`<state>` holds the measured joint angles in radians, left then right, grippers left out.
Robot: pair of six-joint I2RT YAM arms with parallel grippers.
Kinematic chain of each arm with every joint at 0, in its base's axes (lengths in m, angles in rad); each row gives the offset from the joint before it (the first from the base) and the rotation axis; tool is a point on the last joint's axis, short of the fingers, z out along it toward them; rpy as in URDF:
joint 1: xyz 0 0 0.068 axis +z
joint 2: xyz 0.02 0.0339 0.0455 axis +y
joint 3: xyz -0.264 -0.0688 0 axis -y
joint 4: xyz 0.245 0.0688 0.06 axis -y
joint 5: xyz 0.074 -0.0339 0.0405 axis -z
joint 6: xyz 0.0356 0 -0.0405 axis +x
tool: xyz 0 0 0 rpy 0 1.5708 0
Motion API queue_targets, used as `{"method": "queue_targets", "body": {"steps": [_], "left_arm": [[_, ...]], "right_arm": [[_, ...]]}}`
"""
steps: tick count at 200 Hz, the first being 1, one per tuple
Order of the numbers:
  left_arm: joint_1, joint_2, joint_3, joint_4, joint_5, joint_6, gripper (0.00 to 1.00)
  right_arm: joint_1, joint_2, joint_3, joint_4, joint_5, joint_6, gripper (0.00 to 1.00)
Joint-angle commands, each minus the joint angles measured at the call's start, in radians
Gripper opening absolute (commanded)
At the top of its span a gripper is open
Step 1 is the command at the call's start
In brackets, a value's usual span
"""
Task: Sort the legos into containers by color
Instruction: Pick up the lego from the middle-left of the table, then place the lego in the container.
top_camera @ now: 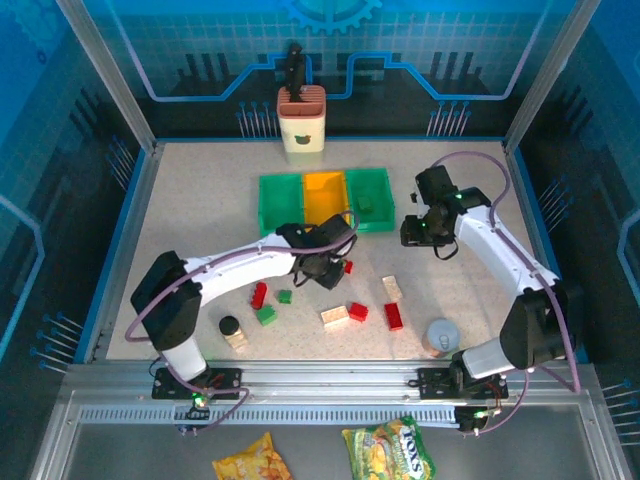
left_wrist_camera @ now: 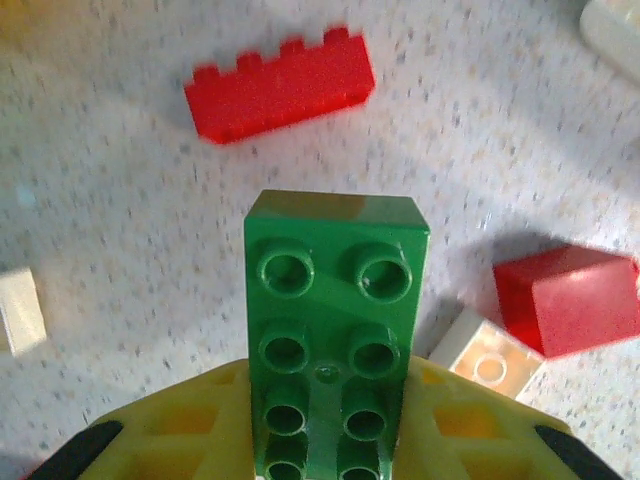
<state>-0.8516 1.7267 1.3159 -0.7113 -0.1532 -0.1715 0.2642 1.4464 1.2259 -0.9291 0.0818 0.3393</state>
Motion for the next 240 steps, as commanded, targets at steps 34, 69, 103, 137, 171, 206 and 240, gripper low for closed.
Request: {"method": "queue_targets", "body": {"steps": [34,69,103,137,171,206,240], "left_arm": [[0.049,0.133,0.220,-0.004,0.009,0.096,0.22],[0.068,0.243,0.368,0.016,-0.019,0.127,0.22],[0.082,0.355,0.524,0.024,-0.023,0.154,0.22],[0.098,0.475,0.685,0.041,-0.037,0.171,0.21],[0.106,0.558,0.764,0.093,-0.080,0.190,0.21],[0.120,0.638,0.844,0.095,-0.092,0.187,0.20],[0.126,0.687,0.878,0.097,-0.088,0.191,0.21]], "right_arm": [[-0.040,-0.080,-0.037,-0.057,0.024,-0.005,0.43],[-0.043,-0.117,-0.054,-0.074,0.029,0.003,0.43],[-0.046,-0.152,-0.064,-0.094,0.034,0.009,0.43],[-0.046,-0.169,-0.066,-0.114,0.038,0.010,0.43],[-0.046,-0.186,-0.060,-0.134,0.045,0.009,0.43],[-0.047,-0.193,-0.058,-0.143,0.043,0.006,0.43],[-0.048,-0.197,-0.055,-0.146,0.044,0.004,0.43]]}}
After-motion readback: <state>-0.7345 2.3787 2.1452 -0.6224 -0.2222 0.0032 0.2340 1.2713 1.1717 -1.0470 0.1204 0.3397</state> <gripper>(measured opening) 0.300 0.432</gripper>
